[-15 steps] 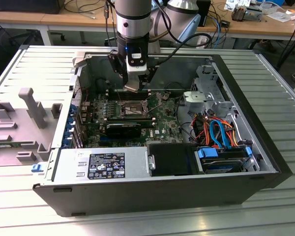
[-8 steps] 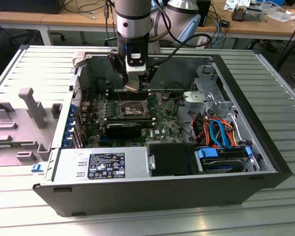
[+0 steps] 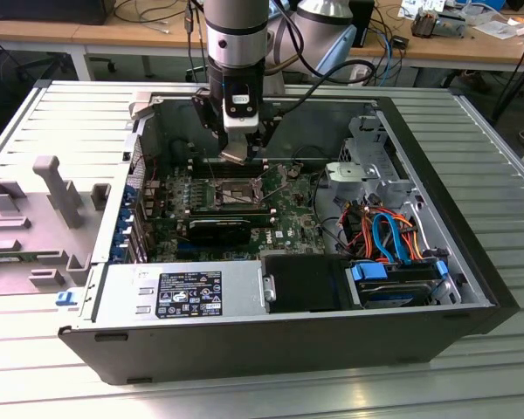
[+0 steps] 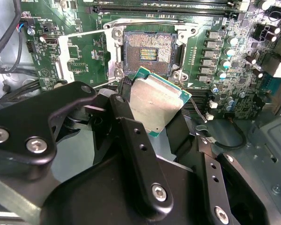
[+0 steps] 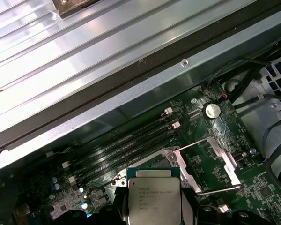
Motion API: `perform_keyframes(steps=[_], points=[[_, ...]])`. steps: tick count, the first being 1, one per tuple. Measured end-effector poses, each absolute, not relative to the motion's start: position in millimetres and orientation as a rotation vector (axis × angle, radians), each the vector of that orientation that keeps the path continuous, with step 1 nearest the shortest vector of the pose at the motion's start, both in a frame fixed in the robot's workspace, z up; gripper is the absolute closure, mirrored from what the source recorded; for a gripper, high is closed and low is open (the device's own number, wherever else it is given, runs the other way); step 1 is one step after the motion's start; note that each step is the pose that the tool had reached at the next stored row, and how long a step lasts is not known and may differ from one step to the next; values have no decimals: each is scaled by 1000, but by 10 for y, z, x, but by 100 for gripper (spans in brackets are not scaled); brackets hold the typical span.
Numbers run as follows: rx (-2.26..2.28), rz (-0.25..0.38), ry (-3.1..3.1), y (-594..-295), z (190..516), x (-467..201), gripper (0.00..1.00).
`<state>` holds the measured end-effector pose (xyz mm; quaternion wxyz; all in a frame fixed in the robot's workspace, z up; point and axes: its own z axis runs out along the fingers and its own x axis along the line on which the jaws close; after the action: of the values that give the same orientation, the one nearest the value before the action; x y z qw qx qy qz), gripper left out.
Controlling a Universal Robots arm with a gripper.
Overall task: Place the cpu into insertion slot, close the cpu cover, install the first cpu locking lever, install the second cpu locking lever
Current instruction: 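Place the cpu into insertion slot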
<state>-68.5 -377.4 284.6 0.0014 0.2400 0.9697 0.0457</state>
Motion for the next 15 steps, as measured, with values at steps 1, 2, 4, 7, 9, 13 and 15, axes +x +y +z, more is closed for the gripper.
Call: perform_keyframes(steps=[1, 2, 4, 7, 9, 13, 15], points=[[754, 143, 3043, -3774, 2846, -685, 45], [756, 143, 3043, -3774, 2846, -685, 45], [759, 143, 3042, -3774, 2846, -685, 45], [763, 143, 3041, -3774, 2846, -685, 45], [766, 143, 3040, -3774, 2846, -685, 45], [770, 143, 3039, -3774, 2846, -685, 45], [774, 143, 3038, -3774, 2846, -685, 45]])
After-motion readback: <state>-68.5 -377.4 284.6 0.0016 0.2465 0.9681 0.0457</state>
